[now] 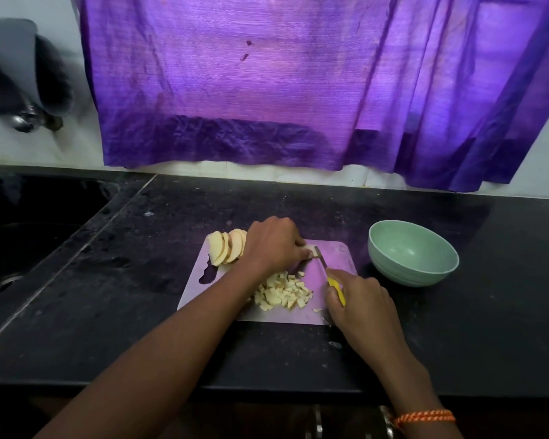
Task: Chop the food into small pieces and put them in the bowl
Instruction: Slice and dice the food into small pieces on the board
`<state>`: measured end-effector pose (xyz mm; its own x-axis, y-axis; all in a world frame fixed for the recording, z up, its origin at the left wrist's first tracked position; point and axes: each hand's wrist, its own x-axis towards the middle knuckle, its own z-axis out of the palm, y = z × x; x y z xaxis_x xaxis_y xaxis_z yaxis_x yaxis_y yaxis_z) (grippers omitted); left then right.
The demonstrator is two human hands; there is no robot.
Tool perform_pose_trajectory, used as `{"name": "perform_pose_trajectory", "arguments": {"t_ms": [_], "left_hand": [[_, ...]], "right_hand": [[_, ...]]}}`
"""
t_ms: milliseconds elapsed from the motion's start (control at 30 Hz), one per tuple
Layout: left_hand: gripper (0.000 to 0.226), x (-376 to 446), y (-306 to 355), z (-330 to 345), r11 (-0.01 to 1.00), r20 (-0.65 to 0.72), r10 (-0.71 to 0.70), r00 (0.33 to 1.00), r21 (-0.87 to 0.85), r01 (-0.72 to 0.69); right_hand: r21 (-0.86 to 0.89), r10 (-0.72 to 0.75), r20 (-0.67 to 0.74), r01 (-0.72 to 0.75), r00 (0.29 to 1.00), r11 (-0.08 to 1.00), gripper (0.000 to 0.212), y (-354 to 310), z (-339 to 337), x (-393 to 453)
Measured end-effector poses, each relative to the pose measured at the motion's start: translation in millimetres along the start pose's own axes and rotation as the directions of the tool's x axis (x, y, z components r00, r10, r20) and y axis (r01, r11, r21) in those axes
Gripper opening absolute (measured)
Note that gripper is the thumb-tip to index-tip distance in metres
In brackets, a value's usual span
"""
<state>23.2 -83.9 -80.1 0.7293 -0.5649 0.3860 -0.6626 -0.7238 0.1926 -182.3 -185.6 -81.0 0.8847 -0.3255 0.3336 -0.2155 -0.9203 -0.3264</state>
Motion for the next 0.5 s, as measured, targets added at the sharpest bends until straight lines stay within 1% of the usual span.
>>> {"name": "perform_pose_trajectory", "arguments": {"t_ms": [167,300,400,500], "left_hand": [[0.038,-3.0,0.6,-1.1,1.000,-0.030,-0.025,0.999,0.001,0.025],[0.037,-5.3,-2.7,-3.9,1.000,-0.054,0.012,0.998,-0.021,-0.013],[0.041,-5.7,-4.9,-8.6,0.996,-0.020,0.058,0.998,-0.068,-0.059],[0.042,-6.4,-8.2,-13.2,0.991,0.023,0.056,0.998,-0.122,-0.053]], "right_hand": [[0.015,0.008,-0.009,-0.007,1.000,1.000,0.043,1.5,-5.5,-18.4],[0.030,0.010,-0.034,-0.009,0.999,1.000,0.043,0.8,-9.0,-24.3],[0.047,0.026,-0.111,-0.021,0.993,0.999,0.045,-1.0,-7.3,-16.4],[-0.001,0.040,-0.106,-0.040,0.994,0.999,0.044,-8.3,-5.4,0.4]]}}
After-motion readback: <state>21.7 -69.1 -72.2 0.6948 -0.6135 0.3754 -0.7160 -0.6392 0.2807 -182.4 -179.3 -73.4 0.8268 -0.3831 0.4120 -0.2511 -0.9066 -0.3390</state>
